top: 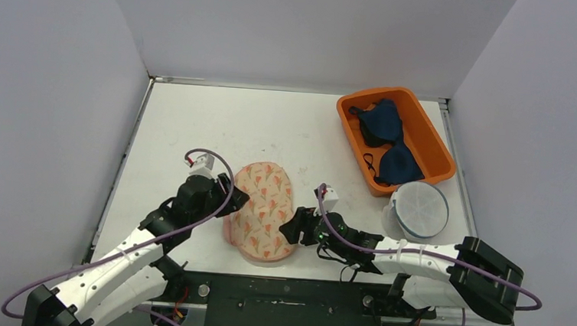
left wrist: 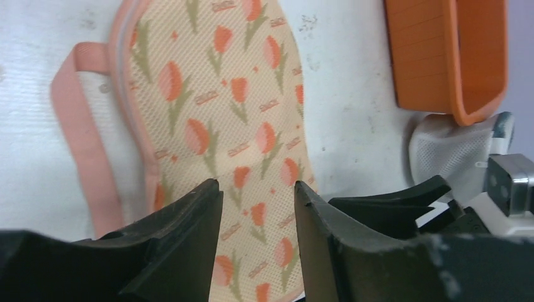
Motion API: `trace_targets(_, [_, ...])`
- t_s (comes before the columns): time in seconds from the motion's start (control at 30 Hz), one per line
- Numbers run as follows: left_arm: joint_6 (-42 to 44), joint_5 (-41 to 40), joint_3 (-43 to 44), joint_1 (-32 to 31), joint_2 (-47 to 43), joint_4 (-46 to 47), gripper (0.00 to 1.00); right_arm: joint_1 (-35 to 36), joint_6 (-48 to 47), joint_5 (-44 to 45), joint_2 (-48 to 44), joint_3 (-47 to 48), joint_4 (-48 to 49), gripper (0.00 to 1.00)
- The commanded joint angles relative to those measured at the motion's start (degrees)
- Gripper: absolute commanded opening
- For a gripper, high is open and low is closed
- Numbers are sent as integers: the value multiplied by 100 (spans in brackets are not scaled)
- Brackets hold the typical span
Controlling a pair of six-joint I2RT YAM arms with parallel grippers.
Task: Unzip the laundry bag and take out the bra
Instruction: Adjust the laundry bag at the center of the board.
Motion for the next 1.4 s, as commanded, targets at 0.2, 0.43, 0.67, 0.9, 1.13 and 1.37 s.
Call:
trace_targets(0.2, [-244, 566, -33, 51, 2142, 2142, 23, 267, 565, 540, -846, -43, -527, 72])
trace_targets(0.43, [-448, 278, -703, 53, 2070, 2613, 21, 787, 2141, 755, -1163, -652, -378, 78])
trace_targets(0.67, [-458, 167, -1112, 51, 1860, 2757, 21, 1016, 2949, 1000, -859, -878, -39, 85])
trace_targets(0.9, [-506, 197, -1316, 51, 1697, 2834, 21, 1008, 3228, 842, 326, -748, 1143, 78])
trace_targets(1.13, [-514, 233, -1451, 47, 1462, 2710, 21, 870, 3278, 835, 1128, -656, 1844, 41])
trace_targets(1.37, [-636, 280, -1248, 51, 700, 1985, 27, 72, 1720, 264, 905, -179, 321, 8])
